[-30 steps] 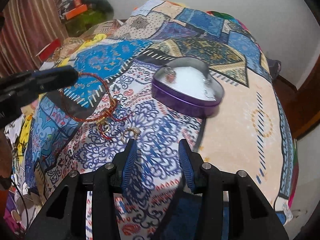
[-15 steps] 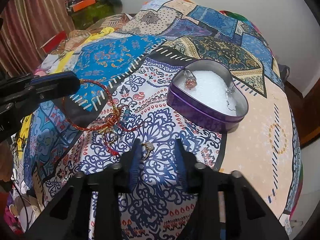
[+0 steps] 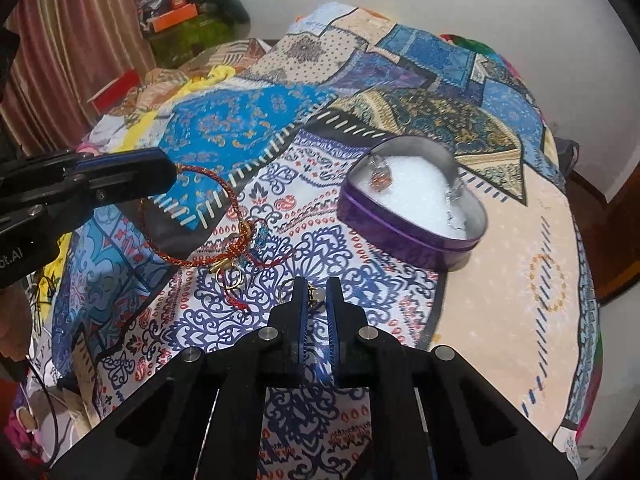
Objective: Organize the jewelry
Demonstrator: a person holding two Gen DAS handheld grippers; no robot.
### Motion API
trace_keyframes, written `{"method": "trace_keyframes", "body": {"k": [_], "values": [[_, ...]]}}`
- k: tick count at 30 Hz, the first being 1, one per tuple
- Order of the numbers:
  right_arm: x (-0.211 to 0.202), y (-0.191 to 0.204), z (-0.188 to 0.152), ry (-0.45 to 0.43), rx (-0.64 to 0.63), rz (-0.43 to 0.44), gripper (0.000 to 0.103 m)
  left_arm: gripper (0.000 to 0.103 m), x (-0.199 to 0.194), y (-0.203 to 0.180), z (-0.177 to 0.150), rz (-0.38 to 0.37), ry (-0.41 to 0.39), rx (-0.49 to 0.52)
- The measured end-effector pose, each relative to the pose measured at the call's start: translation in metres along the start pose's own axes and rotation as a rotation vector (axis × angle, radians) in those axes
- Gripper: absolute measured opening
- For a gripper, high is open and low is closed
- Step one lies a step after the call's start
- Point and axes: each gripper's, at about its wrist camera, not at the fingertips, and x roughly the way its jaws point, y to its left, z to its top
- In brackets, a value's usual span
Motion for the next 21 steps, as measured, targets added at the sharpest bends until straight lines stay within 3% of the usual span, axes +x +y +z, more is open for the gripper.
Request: {"method": "trace_keyframes", "body": {"k": [21], "values": [[-0.059,-0.037,0.003,-0.174,0.109,-0.063,0.008,0.009,-0.009,-0.037,0.029,-0.008,-0.06,0.053]]}}
